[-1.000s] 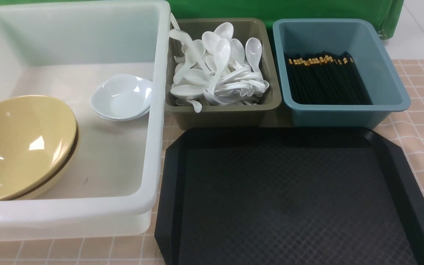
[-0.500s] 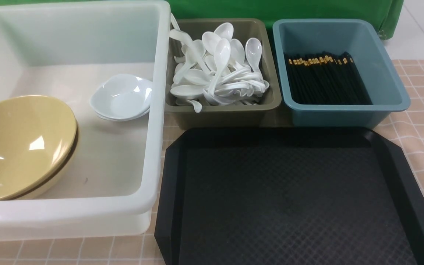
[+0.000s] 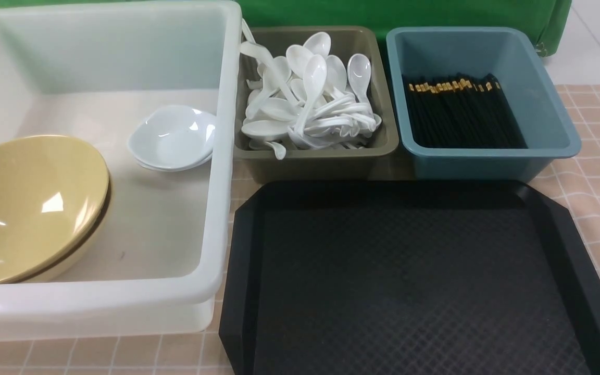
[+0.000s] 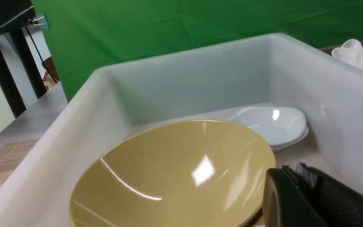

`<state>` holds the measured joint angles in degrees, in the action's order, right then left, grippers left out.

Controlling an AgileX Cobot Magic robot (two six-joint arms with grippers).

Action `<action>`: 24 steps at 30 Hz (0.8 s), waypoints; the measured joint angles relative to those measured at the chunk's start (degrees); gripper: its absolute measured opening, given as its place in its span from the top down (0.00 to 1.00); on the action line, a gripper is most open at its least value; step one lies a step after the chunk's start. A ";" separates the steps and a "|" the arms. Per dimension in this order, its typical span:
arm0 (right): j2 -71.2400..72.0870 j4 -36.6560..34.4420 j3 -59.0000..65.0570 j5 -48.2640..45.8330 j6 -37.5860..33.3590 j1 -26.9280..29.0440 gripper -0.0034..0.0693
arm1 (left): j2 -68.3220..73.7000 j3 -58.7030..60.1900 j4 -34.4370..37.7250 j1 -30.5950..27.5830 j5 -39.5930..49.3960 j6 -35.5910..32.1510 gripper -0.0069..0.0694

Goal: On brown table put chopsticks spoon bowls plates into blue grey white boxes.

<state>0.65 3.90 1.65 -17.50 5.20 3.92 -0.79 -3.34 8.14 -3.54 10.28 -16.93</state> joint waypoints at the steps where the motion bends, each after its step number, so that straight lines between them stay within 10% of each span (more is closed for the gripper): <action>1: 0.00 0.00 0.00 0.00 0.00 0.00 0.89 | 0.00 0.20 0.00 0.00 0.00 0.28 0.91; 24: 0.00 0.00 0.00 -0.05 0.00 0.00 0.87 | 0.00 4.79 -6.06 0.00 7.03 9.61 0.91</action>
<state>0.65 3.90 1.65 -17.56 5.20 3.92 -0.79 1.45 2.08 -3.54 17.30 -7.32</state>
